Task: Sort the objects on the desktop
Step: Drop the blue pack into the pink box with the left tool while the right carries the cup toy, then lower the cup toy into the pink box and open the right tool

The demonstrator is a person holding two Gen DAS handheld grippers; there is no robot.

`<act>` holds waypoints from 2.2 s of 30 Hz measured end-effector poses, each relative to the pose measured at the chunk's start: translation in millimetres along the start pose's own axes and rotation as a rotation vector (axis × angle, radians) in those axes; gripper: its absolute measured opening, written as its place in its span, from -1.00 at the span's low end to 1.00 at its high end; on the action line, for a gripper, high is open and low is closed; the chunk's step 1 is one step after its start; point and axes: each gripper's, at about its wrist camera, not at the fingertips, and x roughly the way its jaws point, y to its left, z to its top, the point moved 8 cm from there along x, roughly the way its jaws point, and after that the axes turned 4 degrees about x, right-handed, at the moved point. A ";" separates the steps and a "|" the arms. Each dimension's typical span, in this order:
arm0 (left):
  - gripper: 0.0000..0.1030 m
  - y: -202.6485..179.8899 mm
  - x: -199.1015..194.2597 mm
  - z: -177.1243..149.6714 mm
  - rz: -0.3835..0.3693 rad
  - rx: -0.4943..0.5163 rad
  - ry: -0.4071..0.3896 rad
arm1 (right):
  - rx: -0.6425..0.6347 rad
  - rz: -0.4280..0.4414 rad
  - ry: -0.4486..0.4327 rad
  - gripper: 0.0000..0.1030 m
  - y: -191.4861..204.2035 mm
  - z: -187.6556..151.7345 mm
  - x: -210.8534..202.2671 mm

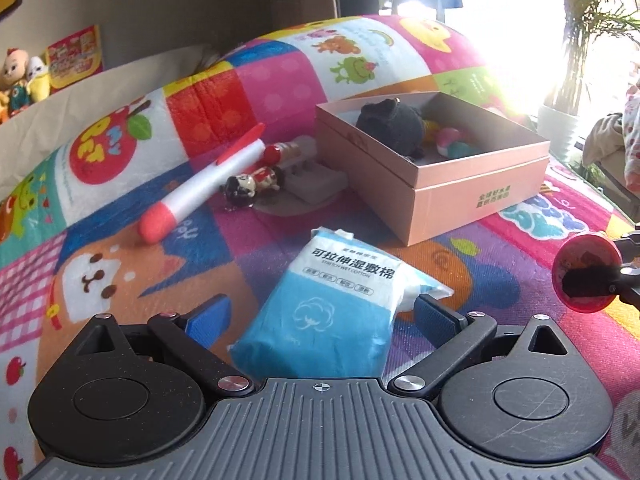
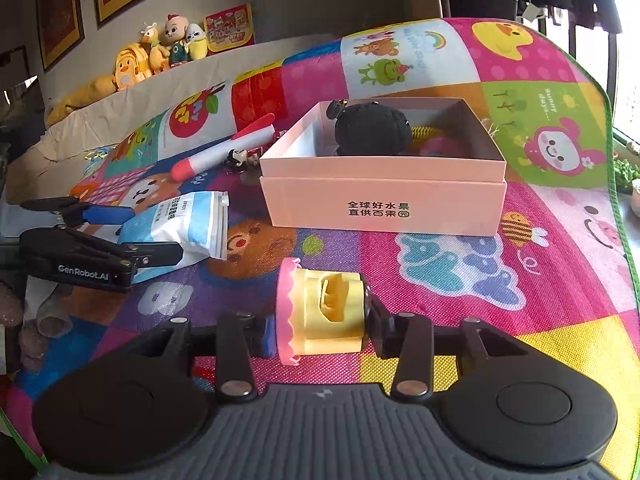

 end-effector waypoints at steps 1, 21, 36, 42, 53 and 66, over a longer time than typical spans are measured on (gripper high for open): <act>0.69 -3.1 0.8 0.4 -0.014 0.006 0.005 | 0.002 -0.001 -0.004 -0.18 -1.3 0.3 -2.8; 0.15 -96.8 -93.8 75.6 -0.033 0.309 -0.227 | 0.038 -0.027 -0.257 -0.18 -37.0 37.4 -95.0; 0.88 -51.3 -0.5 117.8 0.046 0.234 -0.235 | 0.125 -0.128 -0.225 -0.19 -78.0 34.8 -80.1; 0.95 -30.9 -6.1 53.8 -0.007 0.091 -0.146 | 0.115 -0.093 -0.180 -0.18 -70.4 58.2 -52.8; 0.97 -21.0 -22.1 24.1 -0.087 -0.056 -0.140 | 0.137 0.111 -0.112 -0.13 -2.2 175.6 43.4; 1.00 17.3 -27.5 -2.9 -0.090 -0.222 -0.129 | 0.200 -0.082 0.093 -0.31 -36.6 131.8 85.1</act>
